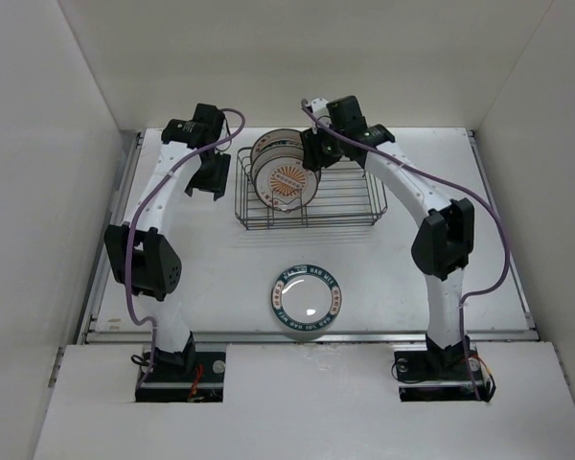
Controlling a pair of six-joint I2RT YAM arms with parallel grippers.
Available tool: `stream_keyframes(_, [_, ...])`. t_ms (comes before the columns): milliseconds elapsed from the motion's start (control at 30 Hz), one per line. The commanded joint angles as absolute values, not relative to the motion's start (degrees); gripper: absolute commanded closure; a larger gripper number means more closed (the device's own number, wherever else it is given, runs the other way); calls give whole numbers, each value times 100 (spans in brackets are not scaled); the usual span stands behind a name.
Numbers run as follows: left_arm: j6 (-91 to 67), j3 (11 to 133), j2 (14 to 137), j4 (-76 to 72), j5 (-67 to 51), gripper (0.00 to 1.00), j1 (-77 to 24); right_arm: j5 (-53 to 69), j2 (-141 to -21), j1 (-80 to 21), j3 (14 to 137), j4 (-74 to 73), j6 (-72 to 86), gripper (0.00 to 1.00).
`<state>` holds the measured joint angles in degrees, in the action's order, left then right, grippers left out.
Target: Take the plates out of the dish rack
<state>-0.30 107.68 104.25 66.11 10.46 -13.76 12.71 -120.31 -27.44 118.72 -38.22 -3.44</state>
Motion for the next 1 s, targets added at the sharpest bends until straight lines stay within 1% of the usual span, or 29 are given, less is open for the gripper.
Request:
stream_keyframes(0, [-88,11083,10397,6803,1204,45,-1362,1424,-12260,-2751,11918,-3445,-308,52])
stream_keyframes(133, [-35,11083,10450,6803,1204,45,-1362,1494,-12410,-2751,11979,-3384,-247,53])
stream_keyframes(233, [-35,11031,10450,6803,1204,45,-1362,1197,-12524,-2751,12032,-3270,-194,53])
stream_keyframes(400, [-35,11030,10450,6803,1257,45,-1362,1195,-12735,-2751,12207,-3270,-193,53])
stream_keyframes(433, [-35,11030,10450,6803,1257,45,-1362,1308,-12735,-2751,12208,-3270,-193,55])
stream_keyframes(467, [-35,11030,10450,6803,1257,45,-1362,1310,-12788,-2751,12208,-3339,-193,60])
stream_keyframes(500, [-35,11030,10398,6803,1257,45,-1362,1379,-12788,-2751,12208,-3409,-193,73])
stream_keyframes(567, [-35,11030,10397,6803,1257,45,-1362,1380,-12692,-2751,12208,-3410,-193,88])
stream_keyframes(600, [-35,11030,10397,6803,1257,45,-1362,1380,-12526,-2751,12130,-3462,-263,93])
stream_keyframes(633, [17,11030,10397,6803,1257,45,-1362,1293,-12420,-2803,12077,-3463,-264,100])
stream_keyframes(767, [219,11030,10345,6803,1257,45,-1432,670,-11779,-2944,11857,-3463,-545,100])
stream_keyframes(867, [325,11030,10292,6662,1327,45,-1599,546,-11260,-2944,11786,-3463,-598,100])
stream_keyframes(967, [404,11380,10344,6609,1275,45,-1600,457,-10794,-2944,11786,-3463,-545,100])
